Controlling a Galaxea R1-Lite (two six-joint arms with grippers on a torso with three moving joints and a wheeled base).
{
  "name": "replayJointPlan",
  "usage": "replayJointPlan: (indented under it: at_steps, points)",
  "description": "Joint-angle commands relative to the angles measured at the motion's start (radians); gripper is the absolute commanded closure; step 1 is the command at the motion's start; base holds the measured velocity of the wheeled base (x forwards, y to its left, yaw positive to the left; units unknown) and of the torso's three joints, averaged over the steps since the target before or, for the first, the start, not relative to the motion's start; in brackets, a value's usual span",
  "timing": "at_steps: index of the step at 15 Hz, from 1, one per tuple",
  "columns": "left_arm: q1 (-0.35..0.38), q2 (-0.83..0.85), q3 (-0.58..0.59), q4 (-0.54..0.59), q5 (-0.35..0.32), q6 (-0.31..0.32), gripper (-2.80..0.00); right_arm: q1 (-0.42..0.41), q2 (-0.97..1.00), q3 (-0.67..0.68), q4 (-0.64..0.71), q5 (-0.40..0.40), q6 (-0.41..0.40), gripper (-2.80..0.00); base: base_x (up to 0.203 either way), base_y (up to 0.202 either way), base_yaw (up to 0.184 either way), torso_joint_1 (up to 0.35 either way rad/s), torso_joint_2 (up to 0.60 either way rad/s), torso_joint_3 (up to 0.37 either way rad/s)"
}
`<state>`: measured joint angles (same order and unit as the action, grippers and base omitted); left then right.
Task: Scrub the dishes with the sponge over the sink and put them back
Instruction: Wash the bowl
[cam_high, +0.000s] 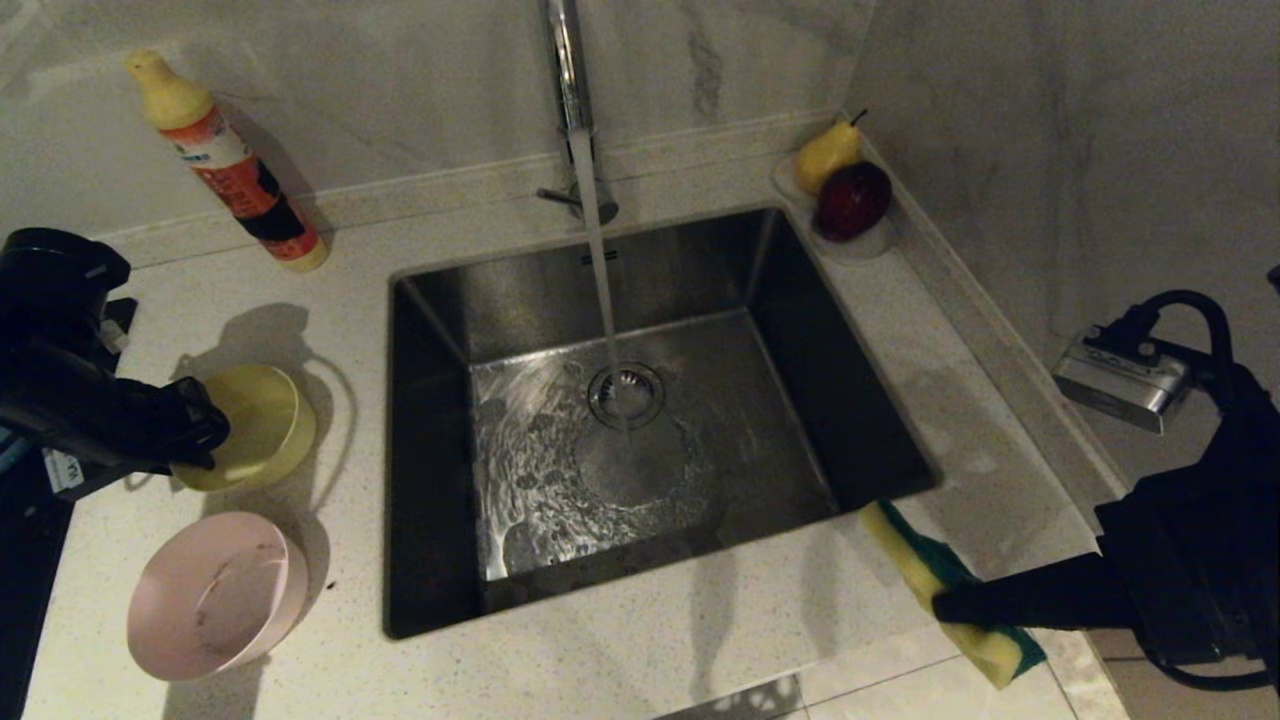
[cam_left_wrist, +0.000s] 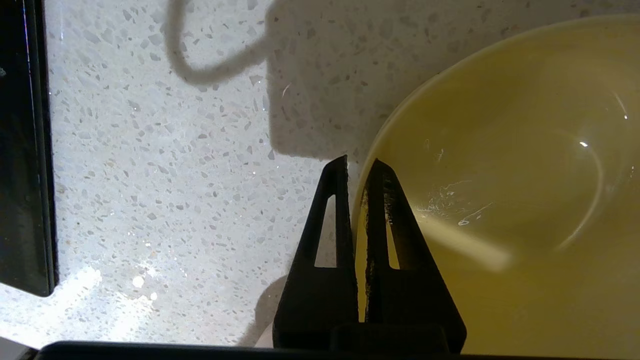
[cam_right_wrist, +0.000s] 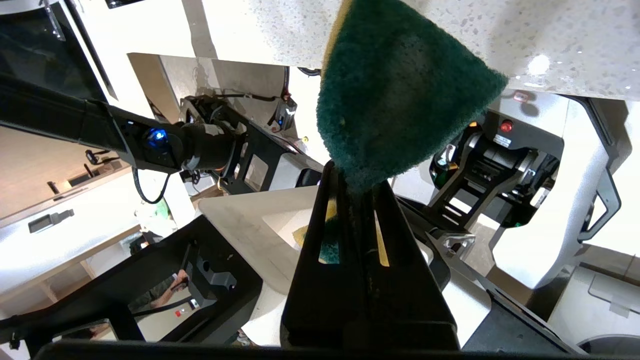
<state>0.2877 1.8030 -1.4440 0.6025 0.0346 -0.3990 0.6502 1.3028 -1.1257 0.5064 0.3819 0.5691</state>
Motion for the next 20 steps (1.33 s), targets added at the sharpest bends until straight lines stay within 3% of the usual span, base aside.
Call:
replayJointPlan:
  at_steps: [1,6,13,17,20]
  points:
    - [0.001,-0.001,-0.003,-0.003,0.002,-0.005,0.00,0.000,-0.001,0.006,-0.002,0.002,0.003,0.00,0.000,0.000,0.000,0.000,0.00,0.000]
    - [0.029,-0.008,-0.043,-0.002,-0.002,-0.021,0.00,0.000,-0.005,0.020,-0.003,0.002,0.001,0.00,0.000,0.000,0.000,0.000,0.00,0.000]
    - [0.037,-0.164,-0.289,0.010,-0.047,-0.131,0.00,0.000,0.001,0.023,-0.003,0.003,0.000,0.00,0.000,0.000,0.000,0.000,0.00,0.000]
    - [-0.022,-0.182,-0.320,0.006,-0.053,-0.139,0.00,0.000,0.008,0.035,-0.005,0.003,0.000,0.00,0.000,0.000,0.000,0.000,0.00,0.000]
    - [-0.143,-0.178,-0.319,0.009,-0.049,-0.168,0.00,0.000,0.010,0.036,-0.005,0.003,-0.002,0.00,0.000,0.000,0.000,0.000,0.00,0.000]
